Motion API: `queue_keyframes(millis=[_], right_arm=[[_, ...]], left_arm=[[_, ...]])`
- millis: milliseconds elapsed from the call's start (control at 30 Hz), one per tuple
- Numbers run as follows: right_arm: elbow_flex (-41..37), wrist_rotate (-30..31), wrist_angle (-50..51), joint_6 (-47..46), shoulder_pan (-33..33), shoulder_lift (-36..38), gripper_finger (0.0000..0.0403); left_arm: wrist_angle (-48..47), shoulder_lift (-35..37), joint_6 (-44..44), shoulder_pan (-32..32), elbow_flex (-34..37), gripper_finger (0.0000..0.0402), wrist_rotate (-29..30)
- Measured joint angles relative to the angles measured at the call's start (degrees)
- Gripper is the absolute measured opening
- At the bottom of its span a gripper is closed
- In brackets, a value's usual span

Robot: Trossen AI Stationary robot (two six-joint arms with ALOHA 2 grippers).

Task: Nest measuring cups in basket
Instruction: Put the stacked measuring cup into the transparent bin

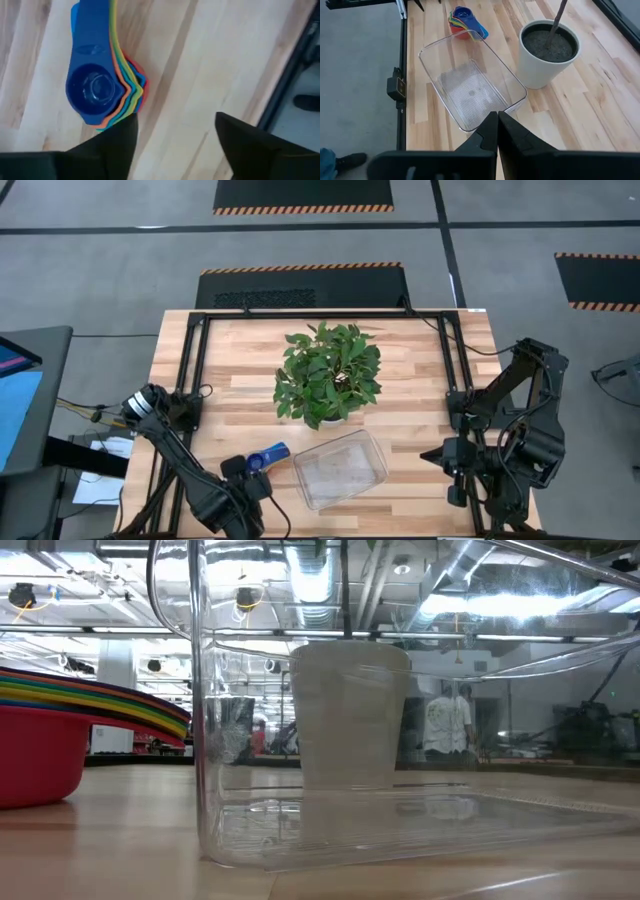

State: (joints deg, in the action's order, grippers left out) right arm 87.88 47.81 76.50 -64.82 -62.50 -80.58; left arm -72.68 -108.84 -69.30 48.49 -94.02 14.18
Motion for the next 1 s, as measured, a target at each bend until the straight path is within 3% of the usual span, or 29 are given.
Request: queue_keyframes(millis=[233, 367, 767, 900, 1000], right_arm=[[0.00, 0.00, 0.01, 2.39, 0.00, 0.00, 0.0027], [0.02, 0.00, 0.04, 2.37, 0.00, 0.00, 0.0027], [0.02, 0.00, -0.19, 2.35, 0.00, 0.00, 0.0027], [0.01, 0.00, -0.21, 2.33, 0.00, -0.06, 0.0027], [0.02, 0.00, -0.21, 1.83, 0.00, -0.22, 0.0027]], left_arm=[[-0.19, -0.07, -4.45, 0.25, 2.11, 0.0315, -2.24], [1.90, -0.07, -3.88, 0.15, 2.08, 0.0317, -4.81], [7.98, -0.07, -3.73, -0.88, 2.17, 0.0316, -3.39], [4.48, -0.07, -2.24, -1.61, 1.24, 0.0316, -4.91], [-2.33, -0.07, -4.53, -1.37, -3.47, 0.0316, -0.99]])
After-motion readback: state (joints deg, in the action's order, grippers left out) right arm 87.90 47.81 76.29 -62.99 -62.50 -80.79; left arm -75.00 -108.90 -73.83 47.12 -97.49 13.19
